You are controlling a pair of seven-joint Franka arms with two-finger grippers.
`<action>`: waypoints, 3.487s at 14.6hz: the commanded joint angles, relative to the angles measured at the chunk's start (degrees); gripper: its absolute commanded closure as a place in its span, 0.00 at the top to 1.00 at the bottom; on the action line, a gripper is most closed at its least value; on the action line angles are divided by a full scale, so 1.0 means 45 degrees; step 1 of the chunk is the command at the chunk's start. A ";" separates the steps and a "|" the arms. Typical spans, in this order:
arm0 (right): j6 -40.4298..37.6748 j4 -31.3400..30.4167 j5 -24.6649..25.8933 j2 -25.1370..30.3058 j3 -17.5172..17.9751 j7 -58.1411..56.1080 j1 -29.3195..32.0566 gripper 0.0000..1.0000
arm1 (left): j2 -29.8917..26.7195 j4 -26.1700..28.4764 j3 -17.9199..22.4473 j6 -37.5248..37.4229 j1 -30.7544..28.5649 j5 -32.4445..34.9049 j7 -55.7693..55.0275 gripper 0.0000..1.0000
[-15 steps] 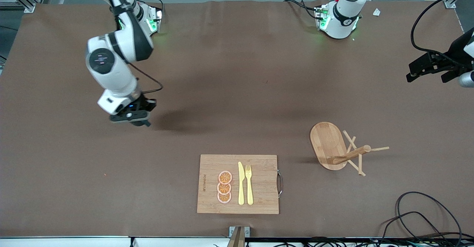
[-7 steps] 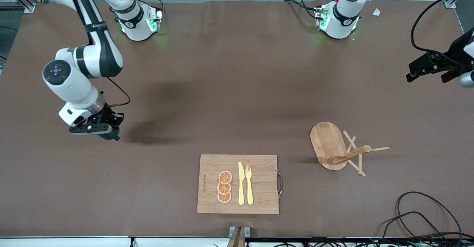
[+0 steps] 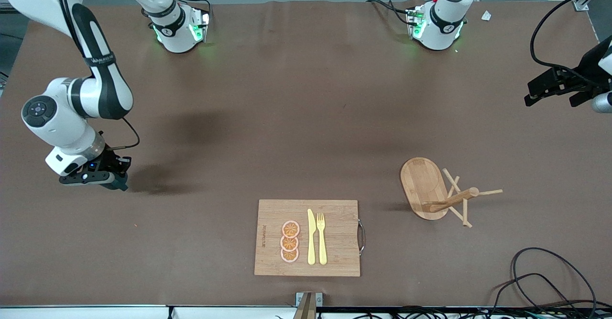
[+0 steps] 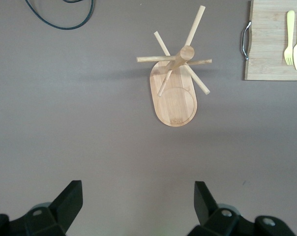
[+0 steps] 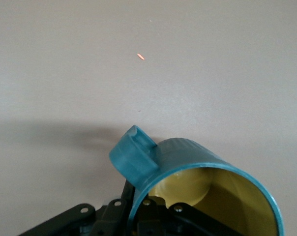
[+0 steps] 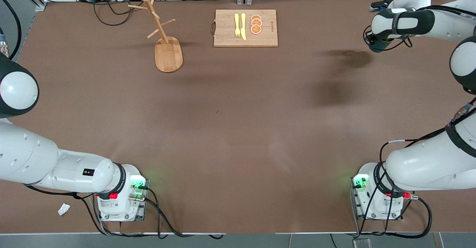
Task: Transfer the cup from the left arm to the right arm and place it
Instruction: 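Carry the teal mug with the right gripper away from the cutting board, then set the teal mug down and open the right gripper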
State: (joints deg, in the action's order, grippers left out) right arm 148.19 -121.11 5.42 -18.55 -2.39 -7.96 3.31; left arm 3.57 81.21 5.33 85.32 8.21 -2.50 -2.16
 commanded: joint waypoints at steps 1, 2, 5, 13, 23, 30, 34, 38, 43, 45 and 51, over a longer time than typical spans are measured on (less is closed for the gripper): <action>0.0641 0.0291 -0.0265 -0.0740 0.0317 -0.0165 0.0221 0.00 | -0.0110 0.0097 -0.0052 0.0103 -0.0009 0.0184 -0.0086 1.00; 0.0681 0.0369 -0.0363 -0.0780 0.0317 -0.0185 0.0144 0.00 | -0.0110 0.0097 -0.0032 0.0103 -0.0009 0.0184 -0.0086 1.00; 0.0836 0.0838 -0.0443 -0.1267 0.0317 -0.0204 0.0220 0.00 | -0.0110 0.0097 -0.0052 0.0103 -0.0009 0.0184 -0.0086 1.00; 0.1151 0.1172 -0.0501 -0.2128 0.0976 -0.0614 0.1504 0.00 | -0.0110 0.0117 -0.0032 0.0122 -0.0009 0.0184 -0.0086 1.00; -0.1448 0.1268 -0.0560 -0.2284 0.3286 -0.0869 0.4186 0.07 | -0.0071 0.0098 -0.0032 0.0141 -0.0009 0.0204 -0.0105 1.00; -0.1855 0.1541 -0.0560 -0.2187 0.3344 -0.1220 0.4244 0.88 | -0.0090 0.0097 -0.0032 0.0200 -0.0009 0.0204 -0.0105 1.00; -0.3514 0.1912 -0.0579 -0.1544 0.3384 -0.1240 0.4205 0.97 | -0.0071 0.0097 -0.0032 0.0200 0.0011 0.0223 -0.0105 1.00; -0.4647 0.2049 -0.0579 -0.0743 0.3462 -0.1240 0.4147 1.00 | -0.0071 0.0097 -0.0032 0.0200 0.0011 0.0204 -0.0105 1.00; -0.7262 0.3238 -0.0853 0.0408 0.3599 -0.1104 0.3952 1.00 | -0.0071 0.0097 -0.0032 0.0200 0.0011 0.0223 -0.0105 1.00; -0.8084 0.4018 -0.0833 0.0859 0.3579 -0.1103 0.3971 1.00 | -0.0071 0.0078 -0.0032 0.0200 0.0011 0.0223 -0.0105 1.00; -1.2298 0.8252 -0.0424 0.1232 0.3559 0.0125 0.3951 1.00 | -0.0071 0.0059 -0.0032 0.0200 -0.0009 0.0223 -0.0105 1.00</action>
State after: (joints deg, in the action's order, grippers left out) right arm 99.43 -91.42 2.64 -12.66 13.26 -10.31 20.94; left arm 3.57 81.42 5.35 85.74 8.21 -2.50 -2.17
